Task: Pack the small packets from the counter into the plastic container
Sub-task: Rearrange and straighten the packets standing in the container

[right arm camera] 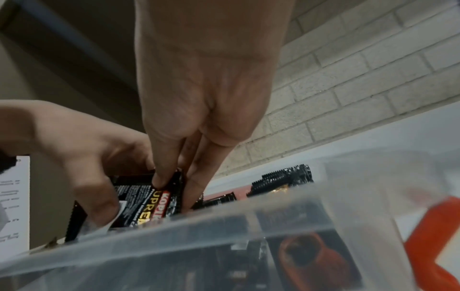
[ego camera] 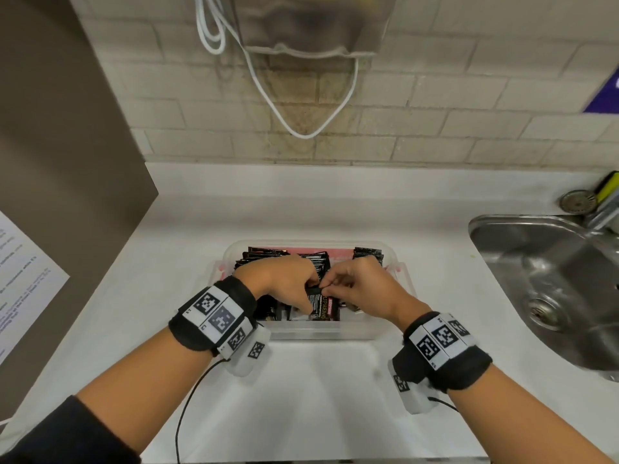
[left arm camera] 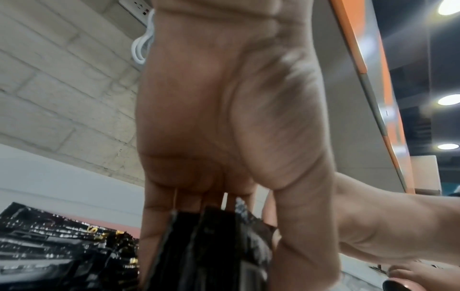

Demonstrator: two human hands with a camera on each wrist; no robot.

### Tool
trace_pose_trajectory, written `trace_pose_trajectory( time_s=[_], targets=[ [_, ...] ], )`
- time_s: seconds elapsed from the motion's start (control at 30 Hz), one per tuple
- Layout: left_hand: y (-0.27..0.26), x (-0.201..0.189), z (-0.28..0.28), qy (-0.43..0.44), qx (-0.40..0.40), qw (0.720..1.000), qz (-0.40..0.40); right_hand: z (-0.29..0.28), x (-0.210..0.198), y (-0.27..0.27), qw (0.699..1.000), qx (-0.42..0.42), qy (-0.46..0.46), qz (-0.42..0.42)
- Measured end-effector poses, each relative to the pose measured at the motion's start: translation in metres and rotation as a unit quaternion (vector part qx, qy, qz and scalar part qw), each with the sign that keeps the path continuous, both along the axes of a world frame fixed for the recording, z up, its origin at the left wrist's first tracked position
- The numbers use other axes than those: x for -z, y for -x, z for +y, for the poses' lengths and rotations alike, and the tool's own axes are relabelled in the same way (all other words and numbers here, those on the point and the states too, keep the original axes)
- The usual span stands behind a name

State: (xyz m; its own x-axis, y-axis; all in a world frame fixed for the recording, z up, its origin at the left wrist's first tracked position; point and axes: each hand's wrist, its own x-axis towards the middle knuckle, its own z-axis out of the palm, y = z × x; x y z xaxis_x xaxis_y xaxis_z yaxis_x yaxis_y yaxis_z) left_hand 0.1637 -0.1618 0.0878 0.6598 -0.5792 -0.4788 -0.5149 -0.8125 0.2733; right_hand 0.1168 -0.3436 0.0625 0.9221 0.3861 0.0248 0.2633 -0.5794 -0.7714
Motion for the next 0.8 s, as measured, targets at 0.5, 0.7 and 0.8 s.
trace_pose_trajectory(
  time_s=[0.5,0.7,0.8],
  targets=[
    [-0.019,-0.025,0.007,0.207,-0.144,0.956,0.147,0.011,-0.029,-0.011,0.98,0.107,-0.094,-0.139],
    [-0.019,-0.019,0.006,0.371,-0.228,0.881,0.184,0.008,-0.034,-0.016,0.965,0.17,-0.177,-0.097],
    [-0.018,-0.016,0.005,0.408,-0.227,0.86,0.204,0.003,-0.036,-0.018,0.969,0.169,-0.169,-0.066]
  ],
)
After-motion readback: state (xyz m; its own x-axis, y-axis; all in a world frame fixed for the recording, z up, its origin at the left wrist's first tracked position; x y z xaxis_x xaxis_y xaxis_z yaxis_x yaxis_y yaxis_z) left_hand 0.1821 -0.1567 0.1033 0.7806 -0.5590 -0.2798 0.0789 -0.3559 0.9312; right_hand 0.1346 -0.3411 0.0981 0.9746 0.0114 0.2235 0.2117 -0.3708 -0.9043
